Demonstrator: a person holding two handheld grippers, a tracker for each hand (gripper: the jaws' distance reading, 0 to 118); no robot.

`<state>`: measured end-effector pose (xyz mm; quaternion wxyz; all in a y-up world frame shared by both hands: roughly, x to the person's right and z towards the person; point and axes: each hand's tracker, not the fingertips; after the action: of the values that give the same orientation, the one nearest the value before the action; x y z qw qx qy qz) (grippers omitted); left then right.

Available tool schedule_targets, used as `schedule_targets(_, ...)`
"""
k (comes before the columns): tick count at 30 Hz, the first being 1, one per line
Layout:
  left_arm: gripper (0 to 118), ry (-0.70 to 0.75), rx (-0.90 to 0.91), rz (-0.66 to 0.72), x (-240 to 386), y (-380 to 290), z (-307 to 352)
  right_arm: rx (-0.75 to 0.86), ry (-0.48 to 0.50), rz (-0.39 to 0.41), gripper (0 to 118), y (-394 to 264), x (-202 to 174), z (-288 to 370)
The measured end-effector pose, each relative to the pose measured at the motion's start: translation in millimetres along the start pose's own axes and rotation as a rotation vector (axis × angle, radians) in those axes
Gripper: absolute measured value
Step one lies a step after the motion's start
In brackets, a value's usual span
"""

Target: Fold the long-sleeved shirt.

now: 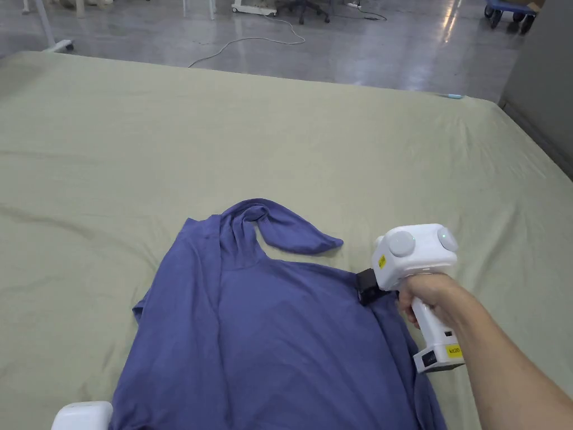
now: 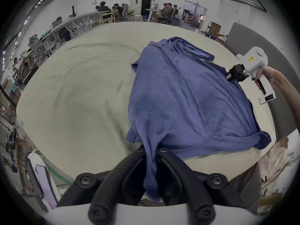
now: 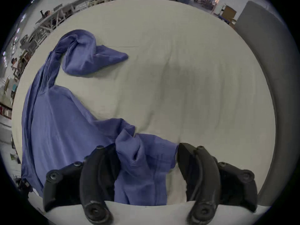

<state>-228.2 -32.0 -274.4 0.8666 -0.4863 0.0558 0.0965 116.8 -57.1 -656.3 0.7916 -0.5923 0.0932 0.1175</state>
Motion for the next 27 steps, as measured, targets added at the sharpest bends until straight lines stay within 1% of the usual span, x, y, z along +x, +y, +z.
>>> schedule_targets(1, 4, -0.002, 0.002, 0.002, -0.3, 0.4, 0.2, 0.012, 0.012, 0.005, 43, -1.9, -0.3, 8.1)
schedule_targets(2, 4, -0.004, 0.001, 0.005, -0.8, 2.3, 0.4, 0.045, 0.017, 0.033, 17, -4.8, -2.0, 15.1)
schedule_targets(3, 4, -0.004, 0.001, 0.005, -1.1, 4.6, 0.5, 0.071, 0.004, 0.052, 3, -10.0, -3.1, 23.6)
schedule_targets(4, 4, -0.002, 0.009, 0.004, -1.2, 8.1, 1.9, 0.098, -0.01, 0.06, 3, -14.5, -2.0, 30.2)
schedule_targets(6, 4, 0.001, 0.039, 0.003, -1.6, 19.8, 5.7, 0.131, 0.064, 0.031, 3, -23.0, 4.1, 46.7)
schedule_targets(7, 4, -0.004, 0.081, 0.015, -2.6, 30.8, 10.1, 0.166, 0.078, 0.015, 3, -26.4, 9.5, 58.6)
schedule_targets(8, 4, -0.011, 0.119, 0.035, -3.9, 42.5, 14.9, 0.19, 0.062, 0.017, 3, -27.1, 14.5, 72.9)
schedule_targets(9, 4, -0.012, 0.161, 0.043, -4.9, 57.6, 20.9, 0.235, 0.036, 0.011, 3, -27.2, 19.9, 89.7)
schedule_targets(10, 4, -0.011, 0.207, 0.039, -5.3, 76.8, 28.5, 0.288, 0.032, 0.0, 3, -25.3, 27.8, 110.1)
schedule_targets(13, 4, -0.029, 0.361, 0.034, -5.5, 143.5, 54.7, 0.422, 0.116, -0.061, 3, -11.5, 54.1, 174.4)
schedule_targets(14, 4, -0.027, 0.408, 0.021, -4.2, 168.1, 64.9, 0.462, 0.115, -0.06, 3, -4.3, 60.2, 197.7)
schedule_targets(17, 4, -0.008, 0.539, -0.077, 1.9, 253.2, 103.2, 0.604, 0.035, -0.061, 3, 19.7, 72.8, 277.5)
schedule_targets(18, 4, -0.007, 0.554, -0.101, 5.4, 284.4, 118.2, 0.645, 0.0, -0.063, 3, 32.3, 77.8, 303.7)
schedule_targets(20, 4, -0.055, 0.616, -0.118, 15.3, 342.6, 149.9, 0.717, -0.039, -0.055, 3, 58.7, 85.5, 353.8)
schedule_targets(21, 4, -0.044, 0.655, -0.143, 22.6, 370.0, 163.7, 0.752, -0.052, -0.075, 3, 72.7, 90.8, 377.0)
schedule_targets(23, 4, -0.098, 0.692, -0.123, 32.1, 429.6, 192.5, 0.828, -0.075, -0.132, 3, 102.4, 102.6, 421.9)
schedule_targets(25, 4, -0.129, 0.72, -0.048, 37.0, 480.1, 214.4, 0.907, -0.115, -0.189, 3, 123.7, 112.0, 460.9)
schedule_targets(27, 4, -0.103, 0.713, -0.007, 41.3, 521.1, 232.5, 0.957, -0.158, -0.234, 3, 139.6, 121.7, 492.1)
